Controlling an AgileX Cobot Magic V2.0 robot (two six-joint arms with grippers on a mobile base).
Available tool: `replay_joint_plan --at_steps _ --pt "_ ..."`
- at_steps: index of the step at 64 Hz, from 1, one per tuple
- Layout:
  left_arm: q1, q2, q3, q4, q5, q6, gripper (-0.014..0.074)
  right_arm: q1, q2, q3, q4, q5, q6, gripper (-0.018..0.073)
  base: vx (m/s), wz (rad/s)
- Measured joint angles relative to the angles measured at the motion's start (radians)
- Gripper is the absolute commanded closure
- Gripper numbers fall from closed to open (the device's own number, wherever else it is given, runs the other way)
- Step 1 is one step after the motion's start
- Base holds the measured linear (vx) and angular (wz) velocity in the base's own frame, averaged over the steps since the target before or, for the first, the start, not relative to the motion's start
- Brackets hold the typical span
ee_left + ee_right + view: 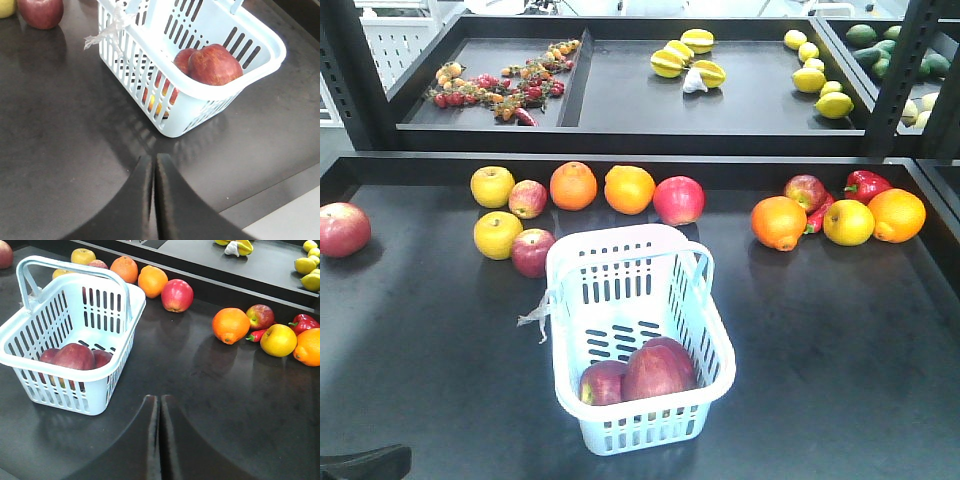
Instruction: Pick three apples into basket with both arms
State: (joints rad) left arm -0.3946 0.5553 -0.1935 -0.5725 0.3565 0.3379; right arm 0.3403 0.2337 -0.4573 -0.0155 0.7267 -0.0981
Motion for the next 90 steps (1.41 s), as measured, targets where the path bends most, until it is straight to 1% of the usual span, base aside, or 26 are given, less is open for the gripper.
replay_joint_plan --at_steps 26,30,33,36,41,44,48,51,58,61,67,71,74,78,82,90 --pt "0.000 0.000 0.000 0.000 0.000 0.000 0.0603 0.000 0.000 0.000 -0.001 0.000 0.000 0.0561 0.00 0.00" --pt "0.000 0.000 0.000 0.000 0.000 -0.014 0.0603 0.000 0.000 0.000 -0.001 0.000 0.000 0.0561 0.00 0.00" --pt "0.000 -0.001 0.000 0.014 0.000 -0.038 0.0603 0.000 0.000 0.000 -0.001 0.000 0.000 0.0561 0.00 0.00" --pt "0.000 -0.003 0.002 0.047 0.005 -0.080 0.0603 0.000 0.000 0.000 -0.001 -0.001 0.000 0.0561 0.00 0.00" --pt "0.000 -0.025 0.023 0.125 0.012 -0.189 0.0603 0.000 0.000 0.000 -0.001 -0.001 0.000 0.0561 0.00 0.00" --pt "0.000 -0.047 0.048 0.174 0.012 -0.261 0.0603 0.000 0.000 0.000 -0.001 -0.001 0.000 0.0561 0.00 0.00" --pt "0.000 -0.089 0.099 0.224 -0.001 -0.322 0.0603 0.000 0.000 0.000 -0.001 -0.001 0.000 0.0561 0.00 0.00" --pt "0.000 -0.127 0.138 0.242 -0.018 -0.344 0.0603 0.000 0.000 0.000 -0.001 -0.001 0.000 0.0561 0.00 0.00" --pt "0.000 -0.238 0.209 0.268 -0.076 -0.362 0.0603 0.000 0.000 0.000 -0.001 -0.001 0.000 0.0561 0.00 0.00" --pt "0.000 -0.297 0.218 0.298 -0.099 -0.363 0.0603 0.000 0.000 0.000 -0.001 -0.001 0.000 0.0561 0.00 0.00" --pt "0.004 -0.407 0.218 0.406 -0.105 -0.363 0.0603 0.000 0.000 0.000 -0.001 -0.001 0.000 0.0561 0.00 0.00" --pt "0.028 -0.464 0.218 0.473 -0.104 -0.363 0.0603 0.000 0.000 0.000 -0.001 -0.001 0.000 0.0561 0.00 0.00" --pt "0.059 -0.502 0.218 0.520 -0.104 -0.363 0.0603 0.000 0.000 0.000 -0.001 -0.001 0.000 0.0561 0.00 0.00" --pt "0.120 -0.545 0.218 0.560 -0.101 -0.363 0.0603 0.000 0.000 0.000 -0.001 -0.001 0.000 0.0561 0.00 0.00" --pt "0.190 -0.562 0.218 0.578 -0.090 -0.363 0.0603 0.000 0.000 0.000 -0.001 -0.001 0.000 0.0561 0.00 0.00" --pt "0.315 -0.568 0.218 0.587 -0.086 -0.363 0.0603 0.000 0.000 0.000 -0.001 -0.001 0.000 0.0561 0.00 0.00"
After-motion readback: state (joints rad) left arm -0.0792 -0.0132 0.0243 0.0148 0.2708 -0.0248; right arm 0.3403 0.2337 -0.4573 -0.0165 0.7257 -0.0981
